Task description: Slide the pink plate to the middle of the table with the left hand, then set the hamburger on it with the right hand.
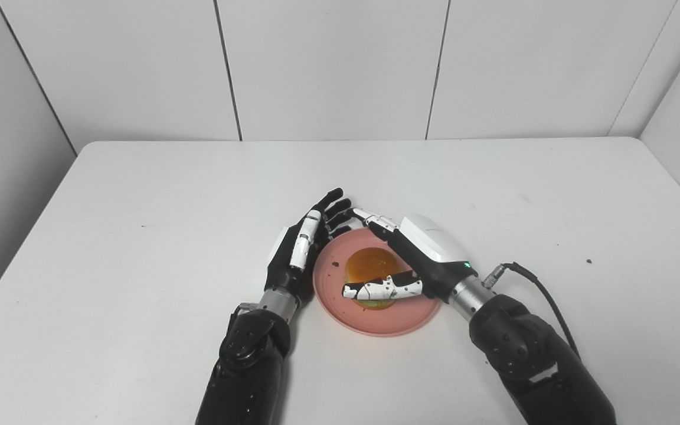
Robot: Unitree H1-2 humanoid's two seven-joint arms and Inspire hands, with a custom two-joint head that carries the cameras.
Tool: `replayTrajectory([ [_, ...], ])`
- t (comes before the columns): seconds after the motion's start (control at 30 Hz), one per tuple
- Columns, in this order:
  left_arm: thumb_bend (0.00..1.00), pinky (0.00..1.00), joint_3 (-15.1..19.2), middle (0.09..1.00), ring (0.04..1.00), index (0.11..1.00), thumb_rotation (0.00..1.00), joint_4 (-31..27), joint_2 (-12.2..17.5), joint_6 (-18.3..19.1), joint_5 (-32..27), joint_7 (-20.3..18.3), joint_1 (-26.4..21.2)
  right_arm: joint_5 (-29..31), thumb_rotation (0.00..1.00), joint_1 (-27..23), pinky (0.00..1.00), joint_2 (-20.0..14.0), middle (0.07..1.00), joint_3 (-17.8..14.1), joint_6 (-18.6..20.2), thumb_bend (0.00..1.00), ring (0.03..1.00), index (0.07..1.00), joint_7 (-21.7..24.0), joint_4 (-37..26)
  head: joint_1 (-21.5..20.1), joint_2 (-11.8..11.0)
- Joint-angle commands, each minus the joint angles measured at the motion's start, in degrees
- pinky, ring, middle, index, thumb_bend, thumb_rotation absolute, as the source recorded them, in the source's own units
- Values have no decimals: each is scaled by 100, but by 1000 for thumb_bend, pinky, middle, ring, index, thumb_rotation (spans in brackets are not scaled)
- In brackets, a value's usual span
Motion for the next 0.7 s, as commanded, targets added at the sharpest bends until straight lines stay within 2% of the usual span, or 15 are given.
replayTrajectory([
  [0.0,246,876,7,863,881,838,996,57,-18,86,82,114,23,31,795,-24,803,113,938,-192,-169,747,881,938,-365,-190,-1,10],
  [0.13,224,874,29,869,887,837,995,93,-24,-213,107,88,35,485,766,135,848,367,950,-530,-301,702,919,944,-694,-71,3,15],
  [0.2,250,894,-1,892,907,859,990,133,-2,-390,248,146,36,867,781,238,842,600,968,-796,-242,671,937,952,-859,-53,-4,14],
  [0.23,265,923,-20,916,931,884,994,130,13,-450,294,151,43,1029,825,273,857,698,980,-915,-252,654,951,958,-933,-25,-20,29],
  [0.3,271,939,-42,928,943,897,998,90,33,-482,357,145,58,1195,852,300,868,799,985,-1058,-311,646,960,961,-1032,39,-22,26],
  [0.4,274,993,-71,963,981,941,1000,13,55,-506,417,127,81,1311,885,308,887,856,991,-1166,-388,647,970,960,-1147,137,-10,22],
  [0.47,269,999,-86,991,997,973,1000,-1,71,-596,402,77,99,1376,875,303,933,841,999,-1191,-454,597,988,976,-1182,177,3,19],
  [0.5,266,1000,-99,998,999,989,1000,-25,80,-617,411,72,113,1408,903,302,965,824,1000,-1201,-480,575,996,988,-1198,195,4,18],
  [0.67,280,1000,-162,1000,1000,1000,1000,-179,131,-717,518,106,216,1725,941,276,969,938,1000,-1404,-611,559,1000,990,-1380,377,-13,30],
])
